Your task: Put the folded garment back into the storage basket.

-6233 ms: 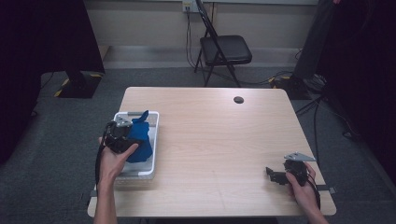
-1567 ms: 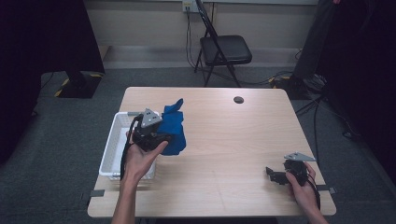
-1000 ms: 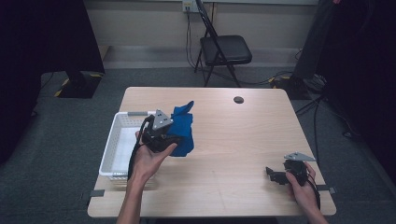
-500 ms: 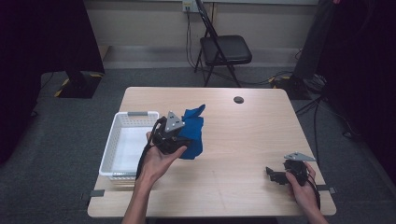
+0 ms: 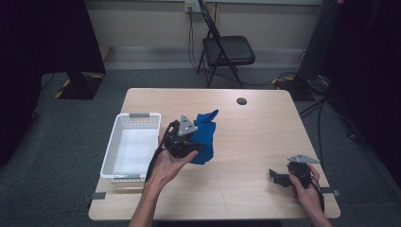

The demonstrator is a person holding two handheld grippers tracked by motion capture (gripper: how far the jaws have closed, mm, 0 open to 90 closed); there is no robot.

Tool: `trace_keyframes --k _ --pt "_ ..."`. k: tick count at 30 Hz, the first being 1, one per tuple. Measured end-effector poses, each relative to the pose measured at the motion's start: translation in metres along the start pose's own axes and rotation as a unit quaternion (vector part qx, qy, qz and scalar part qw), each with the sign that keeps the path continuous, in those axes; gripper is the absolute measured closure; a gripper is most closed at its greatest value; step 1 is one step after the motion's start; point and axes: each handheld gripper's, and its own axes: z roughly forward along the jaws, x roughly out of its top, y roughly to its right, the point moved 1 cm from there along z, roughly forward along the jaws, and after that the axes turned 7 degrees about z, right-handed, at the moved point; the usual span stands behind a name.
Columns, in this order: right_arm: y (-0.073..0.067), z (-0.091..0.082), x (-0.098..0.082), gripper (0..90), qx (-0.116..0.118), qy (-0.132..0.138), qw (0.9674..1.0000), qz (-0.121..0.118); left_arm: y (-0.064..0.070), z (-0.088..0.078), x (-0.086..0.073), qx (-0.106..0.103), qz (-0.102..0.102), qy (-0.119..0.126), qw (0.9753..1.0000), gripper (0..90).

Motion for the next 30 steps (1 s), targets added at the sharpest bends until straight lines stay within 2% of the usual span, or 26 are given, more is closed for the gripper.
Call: trace_keyframes --k 9,15,21,23,30 --pt "0.000 0.000 0.000 4.6 0.000 0.000 1.0000 0.000 0.008 0.009 0.003 -0.016 0.004 0.000 0.9999 56.4" --pt "0.000 0.000 0.000 4.6 0.000 0.000 1.0000 0.000 0.013 0.016 0.003 -0.012 0.011 -0.003 0.9999 56.3" --pt "0.000 0.001 0.001 4.6 -0.002 -0.001 1.0000 0.002 0.016 0.024 0.003 -0.027 0.002 0.002 0.9996 56.2" --pt "0.000 0.001 0.001 4.6 -0.002 0.000 1.0000 0.002 0.018 0.025 0.003 -0.021 0.007 0.000 0.9997 56.2" --pt "0.000 0.001 0.001 4.6 -0.002 0.000 1.0000 0.003 0.025 0.034 0.003 -0.024 0.016 -0.005 0.9996 56.2"
